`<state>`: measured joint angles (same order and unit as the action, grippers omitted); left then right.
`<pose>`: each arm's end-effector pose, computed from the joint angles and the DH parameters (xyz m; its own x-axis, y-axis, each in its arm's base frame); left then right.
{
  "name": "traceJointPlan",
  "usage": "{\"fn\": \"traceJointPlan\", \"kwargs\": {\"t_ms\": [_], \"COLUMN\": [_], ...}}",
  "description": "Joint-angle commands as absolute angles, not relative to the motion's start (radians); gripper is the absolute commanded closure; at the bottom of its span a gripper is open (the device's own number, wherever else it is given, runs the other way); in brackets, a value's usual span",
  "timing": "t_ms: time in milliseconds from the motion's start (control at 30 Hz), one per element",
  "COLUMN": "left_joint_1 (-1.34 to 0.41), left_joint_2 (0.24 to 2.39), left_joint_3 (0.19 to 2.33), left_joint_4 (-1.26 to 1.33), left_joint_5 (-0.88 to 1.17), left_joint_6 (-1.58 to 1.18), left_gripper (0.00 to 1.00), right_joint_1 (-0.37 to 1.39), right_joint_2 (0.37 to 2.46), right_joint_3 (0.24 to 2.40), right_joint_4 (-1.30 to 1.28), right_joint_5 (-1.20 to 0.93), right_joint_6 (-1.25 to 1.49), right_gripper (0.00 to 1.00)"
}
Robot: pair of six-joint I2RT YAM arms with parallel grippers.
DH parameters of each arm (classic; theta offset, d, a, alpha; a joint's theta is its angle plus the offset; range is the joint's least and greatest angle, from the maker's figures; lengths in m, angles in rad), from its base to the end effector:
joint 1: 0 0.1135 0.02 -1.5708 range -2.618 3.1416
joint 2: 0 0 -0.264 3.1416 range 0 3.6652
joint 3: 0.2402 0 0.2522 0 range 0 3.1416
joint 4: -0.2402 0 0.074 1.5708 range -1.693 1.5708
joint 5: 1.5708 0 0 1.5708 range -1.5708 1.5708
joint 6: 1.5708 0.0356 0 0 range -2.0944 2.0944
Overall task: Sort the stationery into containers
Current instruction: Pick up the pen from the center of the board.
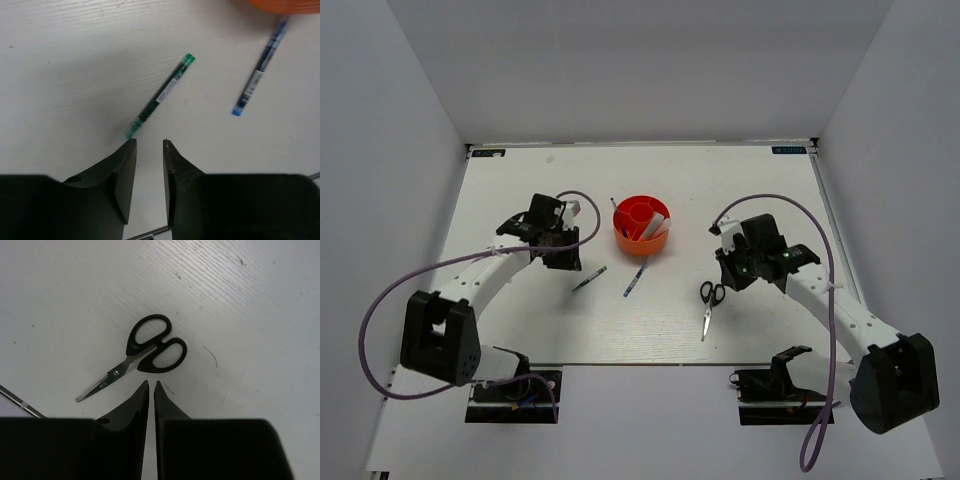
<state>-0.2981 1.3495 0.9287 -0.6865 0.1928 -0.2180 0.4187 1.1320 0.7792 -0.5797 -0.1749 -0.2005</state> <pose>0.2454 -0.0825 0.2283 -0.9149 0.0590 -0.3994 0.1765 0.9482 -0.2640 0.2016 0.0965 0.2366 -0.6204 -0.4908 -0.6117 -0.6313 0.7753 0.0183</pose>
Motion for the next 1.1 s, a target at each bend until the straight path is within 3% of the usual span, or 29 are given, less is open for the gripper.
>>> {"fn": "traceJointPlan", "kwargs": {"t_ms": [0,267,567,1067], "left_joint_1": [-0.34,-0.457,-0.465,-0.508], "left_joint_2": [1.405,1.581,1.635,1.695], "left_joint_3": [0.986,1.062,1.051,0.983], "left_joint_4": [-0.73,-0.723,-0.658,-0.565], "left_joint_5": [0.054,-0.063,-0.022,-0.036], "left_joint_6": [-0.126,-0.041,-0.043,-0.061], "left_gripper": [0.63,0.61,0.56,0.56], "right_joint_1": [0.411,0.394,0.365,0.33], "right_joint_2": [1.078,1.023,0.989,0.965], "right_joint_3": [0.746,0.703,0.681,0.673], "right_joint_4": [-0.542,-0.488,-0.474,-0.465], "right_joint_5": [-0.222,-0.262,-0.278,-0.302], "right_joint_6": [-0.161,-0.109,-0.103,-0.095], "right_gripper": [0.89,0.88,0.88,0.88]}}
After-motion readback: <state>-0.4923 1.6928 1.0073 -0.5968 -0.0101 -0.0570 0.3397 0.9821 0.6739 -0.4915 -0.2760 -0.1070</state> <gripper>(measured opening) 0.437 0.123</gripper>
